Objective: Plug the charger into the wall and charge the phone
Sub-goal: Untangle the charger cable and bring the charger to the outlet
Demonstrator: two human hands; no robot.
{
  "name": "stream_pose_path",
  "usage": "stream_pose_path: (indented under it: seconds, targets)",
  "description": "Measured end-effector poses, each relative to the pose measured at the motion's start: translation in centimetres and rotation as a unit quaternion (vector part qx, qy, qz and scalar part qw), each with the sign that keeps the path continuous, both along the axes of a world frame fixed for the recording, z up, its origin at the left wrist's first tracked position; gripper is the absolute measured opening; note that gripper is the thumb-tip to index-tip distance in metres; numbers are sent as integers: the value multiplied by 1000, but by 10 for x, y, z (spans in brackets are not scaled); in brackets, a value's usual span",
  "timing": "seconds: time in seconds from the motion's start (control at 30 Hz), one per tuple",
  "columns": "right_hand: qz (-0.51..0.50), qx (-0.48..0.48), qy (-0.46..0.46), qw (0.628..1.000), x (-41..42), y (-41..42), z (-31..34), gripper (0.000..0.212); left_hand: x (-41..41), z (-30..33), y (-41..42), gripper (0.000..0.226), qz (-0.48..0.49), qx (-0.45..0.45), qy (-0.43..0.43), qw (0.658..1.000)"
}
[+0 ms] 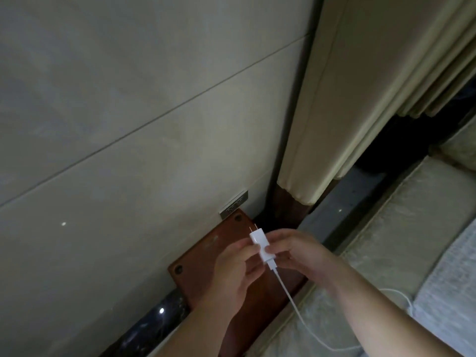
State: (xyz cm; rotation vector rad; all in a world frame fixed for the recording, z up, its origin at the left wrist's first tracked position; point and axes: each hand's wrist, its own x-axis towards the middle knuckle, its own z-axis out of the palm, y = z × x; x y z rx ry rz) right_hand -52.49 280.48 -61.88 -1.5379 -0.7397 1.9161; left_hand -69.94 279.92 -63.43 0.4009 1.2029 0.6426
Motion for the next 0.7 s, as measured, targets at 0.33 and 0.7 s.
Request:
stream_pose_path:
  seconds: [0.33,0.7]
  targets:
    - [-16,7,-35,999,-16,37,-77,37,1,-73,31,31,79,-1,-1,997]
    - [13,16,-37,999,-25,78,-142,34,-3,-153,67,29,123,-6,-20,992]
